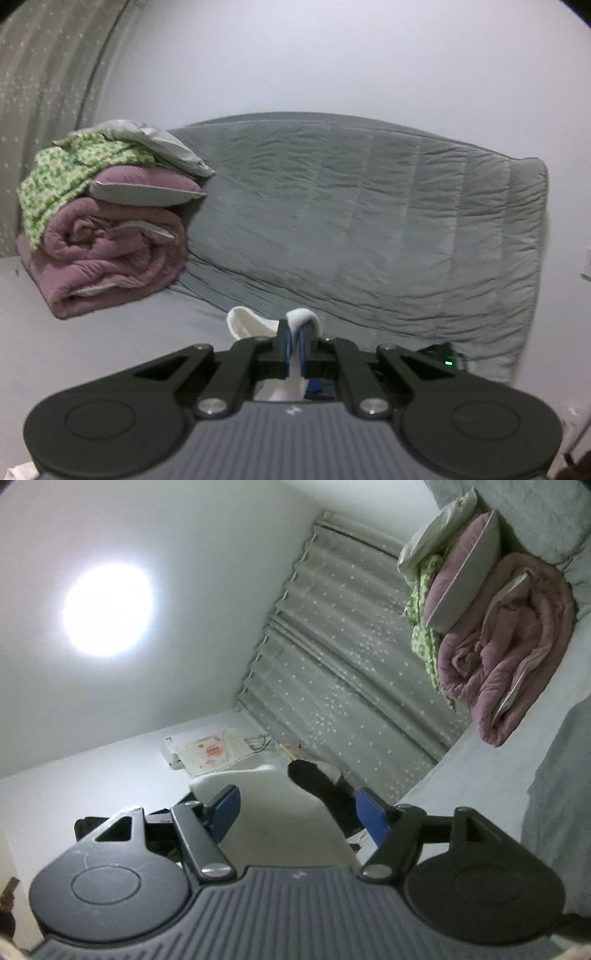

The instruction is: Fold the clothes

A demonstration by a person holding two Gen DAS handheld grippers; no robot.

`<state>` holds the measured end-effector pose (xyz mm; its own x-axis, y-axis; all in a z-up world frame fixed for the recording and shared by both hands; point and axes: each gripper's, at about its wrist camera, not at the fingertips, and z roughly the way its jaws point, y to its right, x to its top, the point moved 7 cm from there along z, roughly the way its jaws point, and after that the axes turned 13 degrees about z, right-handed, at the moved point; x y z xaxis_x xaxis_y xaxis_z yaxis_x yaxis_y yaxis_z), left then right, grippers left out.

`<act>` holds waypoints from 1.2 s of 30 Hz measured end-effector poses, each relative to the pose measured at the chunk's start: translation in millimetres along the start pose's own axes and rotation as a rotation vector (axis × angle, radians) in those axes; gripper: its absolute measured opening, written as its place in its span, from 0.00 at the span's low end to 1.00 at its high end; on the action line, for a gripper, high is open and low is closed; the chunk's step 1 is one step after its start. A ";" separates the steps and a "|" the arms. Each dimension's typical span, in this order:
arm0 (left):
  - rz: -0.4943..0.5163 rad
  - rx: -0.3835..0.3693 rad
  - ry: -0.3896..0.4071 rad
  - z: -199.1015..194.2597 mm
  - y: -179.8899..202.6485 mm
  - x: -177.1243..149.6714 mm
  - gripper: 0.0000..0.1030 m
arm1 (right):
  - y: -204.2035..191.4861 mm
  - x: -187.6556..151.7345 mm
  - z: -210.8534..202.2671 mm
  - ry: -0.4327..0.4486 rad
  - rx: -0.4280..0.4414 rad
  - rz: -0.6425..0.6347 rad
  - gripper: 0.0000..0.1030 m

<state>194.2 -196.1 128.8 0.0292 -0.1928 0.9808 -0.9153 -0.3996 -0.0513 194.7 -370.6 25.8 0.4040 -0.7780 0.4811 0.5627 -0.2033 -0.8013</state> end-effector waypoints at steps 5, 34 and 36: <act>-0.052 -0.084 -0.004 -9.5 0.4 1.3 0.04 | -6.9 -16.0 3.7 -0.086 0.072 -0.009 0.77; -0.213 0.338 -0.202 58.3 -58.4 -118.5 0.55 | 16.2 44.3 -37.0 0.427 -0.560 -0.153 0.12; -0.219 0.393 -0.246 52.2 -65.3 -143.4 0.55 | 17.3 43.7 -33.4 0.417 -0.590 -0.170 0.09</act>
<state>270.8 -189.1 -18.3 0.3407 -0.2529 0.9055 -0.6582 -0.7519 0.0377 198.1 -427.9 21.1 -0.0272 -0.8448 0.5344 0.0645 -0.5350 -0.8424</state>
